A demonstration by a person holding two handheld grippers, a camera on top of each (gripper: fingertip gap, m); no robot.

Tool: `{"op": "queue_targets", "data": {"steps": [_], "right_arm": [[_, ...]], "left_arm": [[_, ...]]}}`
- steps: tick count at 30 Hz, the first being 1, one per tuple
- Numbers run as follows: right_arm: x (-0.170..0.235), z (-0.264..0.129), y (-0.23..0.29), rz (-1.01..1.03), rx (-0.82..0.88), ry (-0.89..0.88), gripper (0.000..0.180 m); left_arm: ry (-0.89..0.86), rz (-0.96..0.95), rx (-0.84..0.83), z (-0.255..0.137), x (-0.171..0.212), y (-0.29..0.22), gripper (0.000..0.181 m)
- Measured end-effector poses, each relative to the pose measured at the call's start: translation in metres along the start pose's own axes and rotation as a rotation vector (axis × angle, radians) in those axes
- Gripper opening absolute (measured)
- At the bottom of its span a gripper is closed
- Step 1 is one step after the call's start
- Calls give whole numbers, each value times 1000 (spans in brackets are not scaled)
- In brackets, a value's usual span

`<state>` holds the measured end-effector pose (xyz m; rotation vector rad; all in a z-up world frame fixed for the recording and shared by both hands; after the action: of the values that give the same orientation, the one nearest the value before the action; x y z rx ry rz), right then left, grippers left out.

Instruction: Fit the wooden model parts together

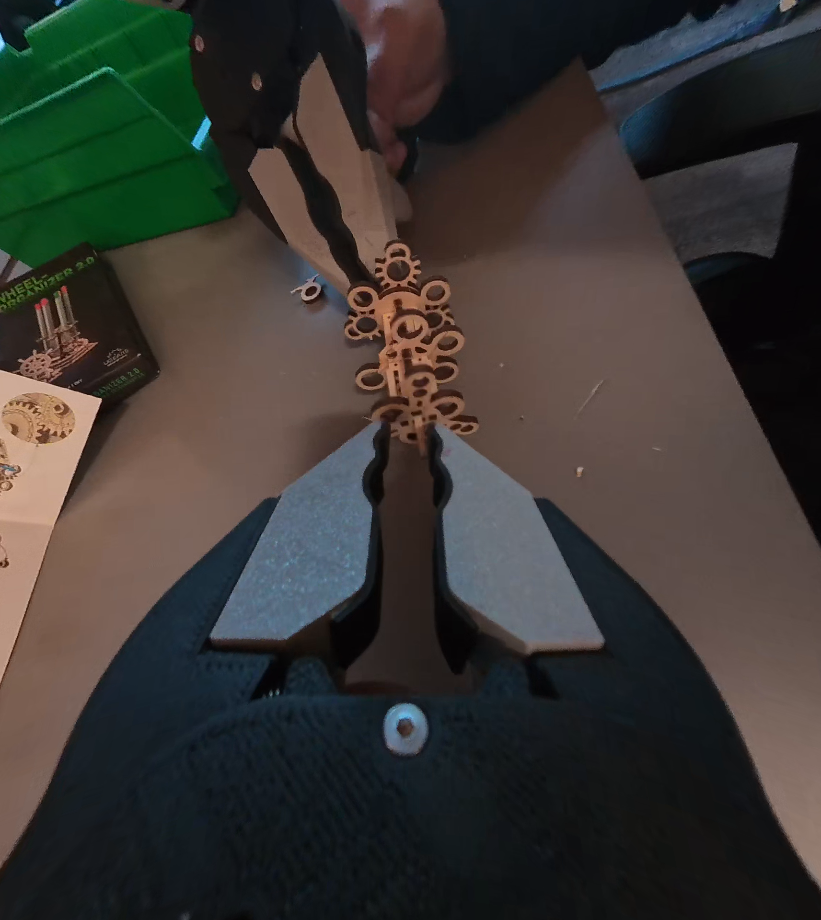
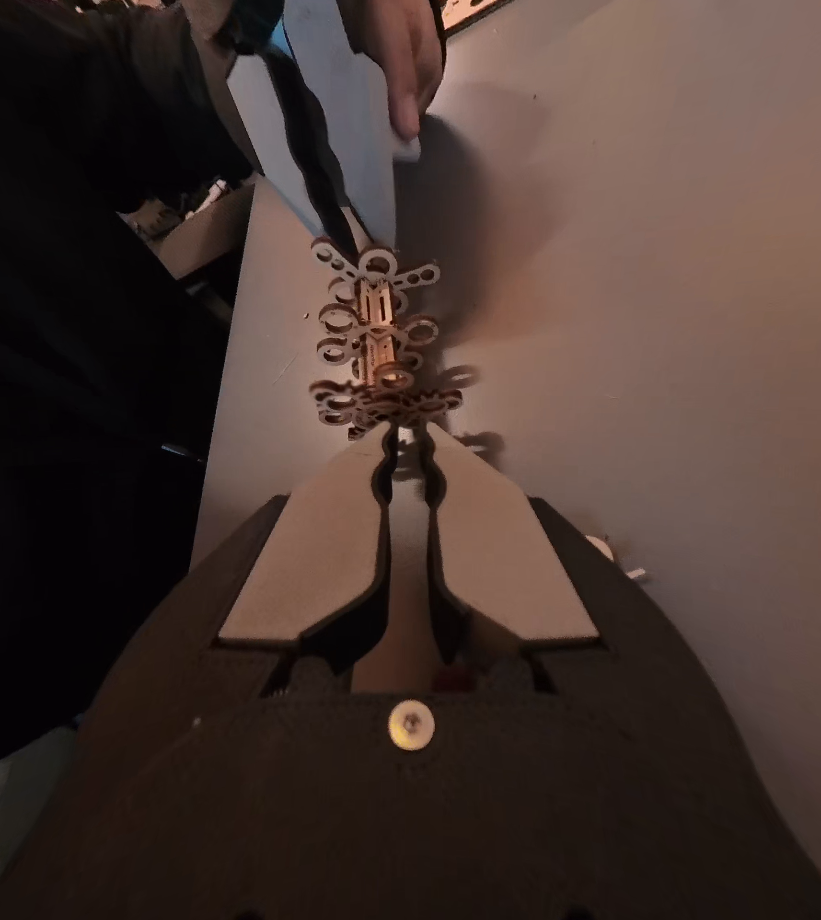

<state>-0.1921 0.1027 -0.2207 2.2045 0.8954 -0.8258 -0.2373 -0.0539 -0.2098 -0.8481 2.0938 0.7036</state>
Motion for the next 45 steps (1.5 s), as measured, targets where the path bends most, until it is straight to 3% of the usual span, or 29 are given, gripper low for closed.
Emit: {"op": "queue_targets", "data": {"steps": [13, 18, 33, 39, 45], "right_arm": [[1, 1, -3, 11, 15, 8, 1], [0, 0, -5, 13, 42, 3, 0], [4, -2, -5, 17, 0, 22, 3], [4, 0, -3, -14, 8, 29, 2], [0, 0, 5, -63, -15, 1, 2]], "left_arm": [[-71, -26, 7, -2, -6, 7, 10], [-49, -32, 23, 2, -6, 5, 0], [-19, -14, 54, 10, -8, 3, 23], [-31, 58, 140, 12, -10, -5, 8], [-78, 117, 171, 10, -15, -12, 12]]}}
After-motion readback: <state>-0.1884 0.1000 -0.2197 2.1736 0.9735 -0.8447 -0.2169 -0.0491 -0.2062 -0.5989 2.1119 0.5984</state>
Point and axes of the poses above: each gripper's, where its closed fingertips meet, z out along the fingers, x out of its underside, y = z × x across the jaws, the point moved 6 cm from there along -z, back along the fingers, and after that the axes turned 11 degrees about x, right-handed, at the moved point
